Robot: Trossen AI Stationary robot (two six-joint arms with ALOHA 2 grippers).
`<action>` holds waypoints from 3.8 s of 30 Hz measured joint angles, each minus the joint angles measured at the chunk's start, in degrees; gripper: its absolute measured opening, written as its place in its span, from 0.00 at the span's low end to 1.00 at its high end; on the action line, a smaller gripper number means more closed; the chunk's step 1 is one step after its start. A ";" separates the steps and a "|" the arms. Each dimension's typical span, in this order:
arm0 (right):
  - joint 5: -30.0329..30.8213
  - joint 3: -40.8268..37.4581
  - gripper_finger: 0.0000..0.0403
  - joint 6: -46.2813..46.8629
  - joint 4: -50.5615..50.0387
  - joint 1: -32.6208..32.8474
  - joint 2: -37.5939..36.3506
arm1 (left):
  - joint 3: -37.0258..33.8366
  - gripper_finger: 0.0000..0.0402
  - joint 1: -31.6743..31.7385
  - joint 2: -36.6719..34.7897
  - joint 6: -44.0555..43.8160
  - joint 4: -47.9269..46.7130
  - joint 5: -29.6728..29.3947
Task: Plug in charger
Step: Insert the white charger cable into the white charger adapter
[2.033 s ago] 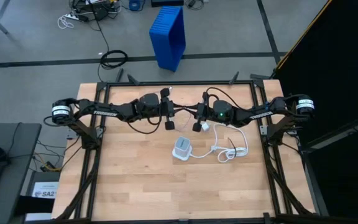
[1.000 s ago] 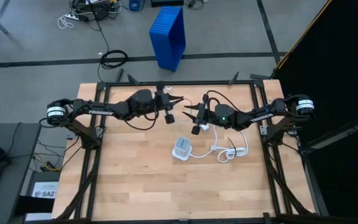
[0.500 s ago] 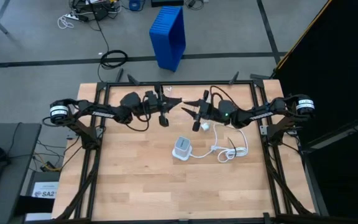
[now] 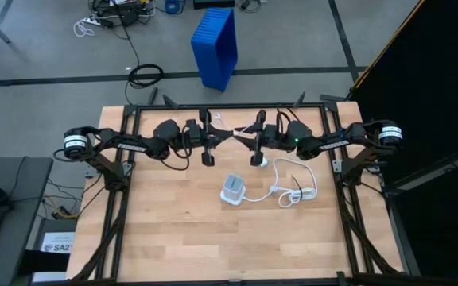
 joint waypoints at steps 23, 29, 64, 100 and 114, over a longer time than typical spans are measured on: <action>-3.56 0.00 0.14 -0.68 -0.34 -0.01 0.00 | -0.01 0.00 0.10 0.00 0.13 -2.80 -0.50; -3.31 -0.05 0.02 -3.13 -1.84 0.00 0.00 | -0.01 0.00 0.19 -0.05 1.47 -5.36 -0.55; 6.93 13.37 0.00 -6.36 -51.78 0.55 0.00 | 7.30 0.37 0.87 -3.96 7.73 -49.23 -10.95; 10.64 15.17 0.14 -4.74 -52.51 0.62 -0.26 | 8.32 0.00 -0.45 -2.49 10.02 -47.32 -10.76; -2.24 4.83 0.24 -1.00 -24.41 -1.45 0.04 | -1.40 0.00 1.69 -2.82 0.32 -21.78 1.77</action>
